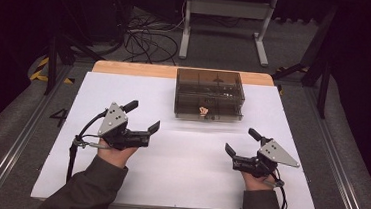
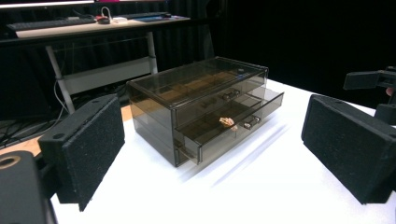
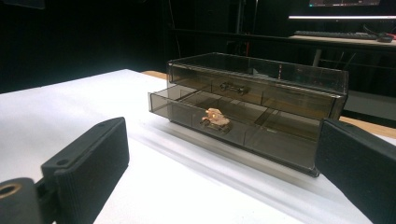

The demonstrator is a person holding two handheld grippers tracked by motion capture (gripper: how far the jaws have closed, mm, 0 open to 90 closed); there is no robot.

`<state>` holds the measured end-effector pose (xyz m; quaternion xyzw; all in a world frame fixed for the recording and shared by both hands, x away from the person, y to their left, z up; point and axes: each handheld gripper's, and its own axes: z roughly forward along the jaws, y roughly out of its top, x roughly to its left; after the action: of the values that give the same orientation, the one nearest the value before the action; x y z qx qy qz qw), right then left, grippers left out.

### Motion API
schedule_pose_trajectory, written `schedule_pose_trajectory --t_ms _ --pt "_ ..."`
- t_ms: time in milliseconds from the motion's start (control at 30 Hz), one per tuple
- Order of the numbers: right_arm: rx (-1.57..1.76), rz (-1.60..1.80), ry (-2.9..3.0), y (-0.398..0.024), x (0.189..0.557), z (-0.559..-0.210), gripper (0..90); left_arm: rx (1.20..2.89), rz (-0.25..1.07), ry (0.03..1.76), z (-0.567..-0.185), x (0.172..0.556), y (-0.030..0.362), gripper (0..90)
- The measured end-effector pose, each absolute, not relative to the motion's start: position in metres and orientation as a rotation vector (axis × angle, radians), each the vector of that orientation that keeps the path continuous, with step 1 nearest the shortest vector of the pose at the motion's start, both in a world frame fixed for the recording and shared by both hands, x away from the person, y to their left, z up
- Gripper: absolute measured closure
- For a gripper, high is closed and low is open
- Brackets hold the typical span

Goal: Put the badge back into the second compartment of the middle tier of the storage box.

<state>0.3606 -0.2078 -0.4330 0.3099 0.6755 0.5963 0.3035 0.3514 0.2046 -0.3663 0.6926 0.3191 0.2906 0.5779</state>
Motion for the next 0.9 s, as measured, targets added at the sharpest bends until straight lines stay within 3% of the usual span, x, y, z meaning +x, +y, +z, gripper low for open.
schedule_pose_trajectory --t_ms 900 --pt "0.841 1.586 1.760 -0.209 0.359 -0.433 3.2 1.572 0.753 0.769 -0.382 0.321 0.249 5.0"
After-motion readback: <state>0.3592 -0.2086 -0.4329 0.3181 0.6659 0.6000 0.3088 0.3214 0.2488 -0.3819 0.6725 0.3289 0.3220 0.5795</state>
